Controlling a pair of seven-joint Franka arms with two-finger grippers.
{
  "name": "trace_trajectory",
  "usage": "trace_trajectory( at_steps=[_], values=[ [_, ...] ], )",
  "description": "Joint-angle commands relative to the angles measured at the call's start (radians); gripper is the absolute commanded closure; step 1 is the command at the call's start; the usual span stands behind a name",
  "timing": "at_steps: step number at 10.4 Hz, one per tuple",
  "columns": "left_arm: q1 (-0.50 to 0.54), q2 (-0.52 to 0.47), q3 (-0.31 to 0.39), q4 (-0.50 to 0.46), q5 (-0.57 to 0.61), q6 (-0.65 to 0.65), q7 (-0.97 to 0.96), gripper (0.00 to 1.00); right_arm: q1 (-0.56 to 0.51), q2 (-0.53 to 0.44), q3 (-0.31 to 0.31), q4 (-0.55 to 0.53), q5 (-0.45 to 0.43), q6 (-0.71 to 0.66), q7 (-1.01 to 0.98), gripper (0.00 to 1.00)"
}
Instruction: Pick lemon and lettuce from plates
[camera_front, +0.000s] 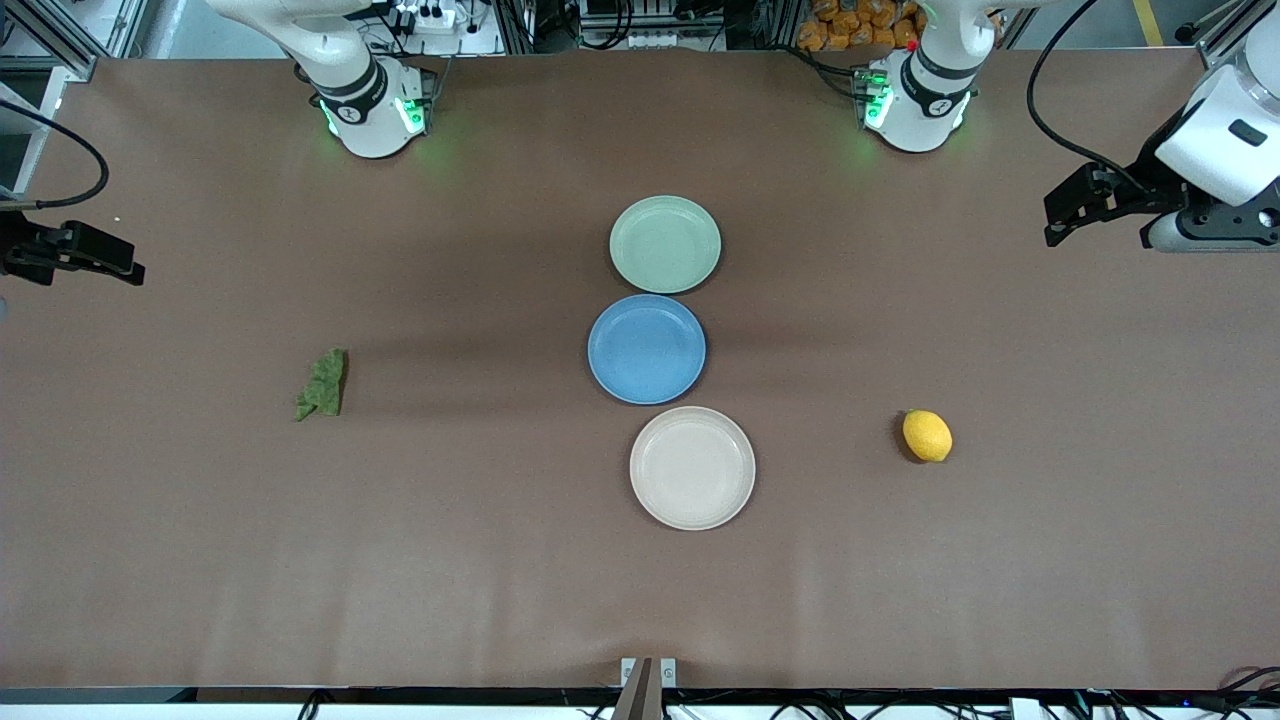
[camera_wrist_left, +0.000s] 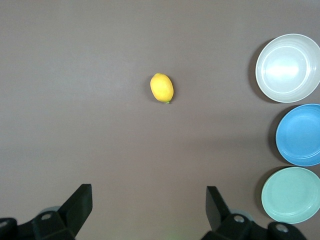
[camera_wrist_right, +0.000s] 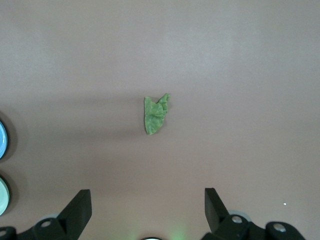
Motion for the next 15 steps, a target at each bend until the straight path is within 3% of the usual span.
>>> trace_trajectory(
  at_steps=[1,15],
  values=[
    [0.006,0.005,-0.002,0.009,0.005,-0.017,0.009,0.00,-0.001,0.000,0.003,0.008,0.010,-0.004,0.009,0.00],
    [0.007,0.020,0.011,0.009,0.007,-0.009,0.012,0.00,-0.010,-0.004,0.001,0.000,0.013,-0.008,0.009,0.00]
  ],
)
